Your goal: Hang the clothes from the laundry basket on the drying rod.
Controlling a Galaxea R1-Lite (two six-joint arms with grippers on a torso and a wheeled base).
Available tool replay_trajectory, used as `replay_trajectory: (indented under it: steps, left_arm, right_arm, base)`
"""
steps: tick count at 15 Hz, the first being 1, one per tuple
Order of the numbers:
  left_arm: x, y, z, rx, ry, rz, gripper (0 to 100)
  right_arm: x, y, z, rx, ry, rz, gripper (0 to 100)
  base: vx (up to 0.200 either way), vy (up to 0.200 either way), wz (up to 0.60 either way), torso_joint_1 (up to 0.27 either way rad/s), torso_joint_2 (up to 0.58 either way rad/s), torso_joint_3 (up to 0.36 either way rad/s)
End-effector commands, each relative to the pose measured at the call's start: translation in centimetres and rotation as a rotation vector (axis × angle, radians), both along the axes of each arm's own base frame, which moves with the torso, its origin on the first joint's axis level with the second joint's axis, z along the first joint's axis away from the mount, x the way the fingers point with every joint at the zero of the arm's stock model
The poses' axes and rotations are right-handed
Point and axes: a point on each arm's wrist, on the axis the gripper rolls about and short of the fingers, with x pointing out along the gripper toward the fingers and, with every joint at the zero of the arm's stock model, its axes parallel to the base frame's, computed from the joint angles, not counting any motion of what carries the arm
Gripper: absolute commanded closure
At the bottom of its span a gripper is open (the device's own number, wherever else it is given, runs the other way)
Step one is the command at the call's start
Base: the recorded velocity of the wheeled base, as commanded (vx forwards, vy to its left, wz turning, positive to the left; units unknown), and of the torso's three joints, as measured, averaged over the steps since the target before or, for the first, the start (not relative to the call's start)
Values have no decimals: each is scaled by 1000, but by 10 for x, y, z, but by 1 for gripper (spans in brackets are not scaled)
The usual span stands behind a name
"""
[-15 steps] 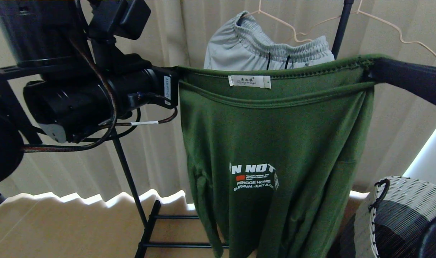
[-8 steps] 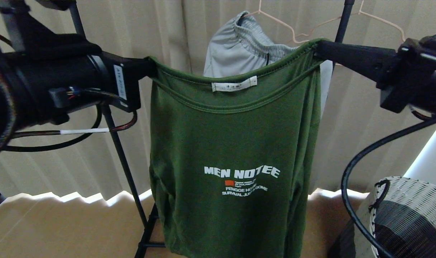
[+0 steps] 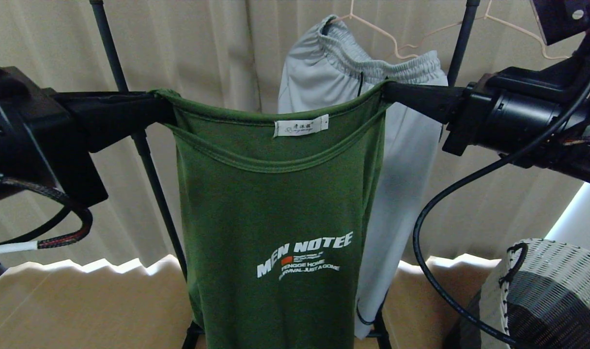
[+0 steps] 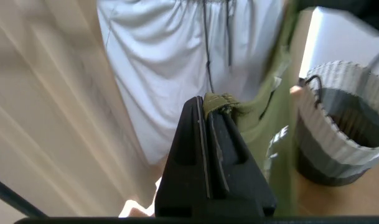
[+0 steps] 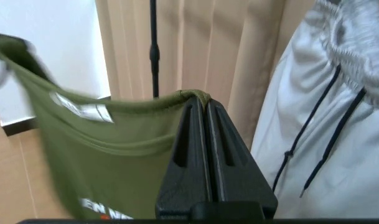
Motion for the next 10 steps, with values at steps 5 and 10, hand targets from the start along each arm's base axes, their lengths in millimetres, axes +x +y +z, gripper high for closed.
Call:
replay_trajectory:
  steps: [5,10]
  left_arm:
    - [8,-3,-4,10,21,16,100]
    - [58,-18,-4,10,55,111,100]
  right_arm:
    - [4,-9,0,-2,-2,-40,100]
    - [-32,-33,20,11,-24,-51,100]
  base:
    - [0,0,0,0,0,0]
    - [0,0,0,0,0,0]
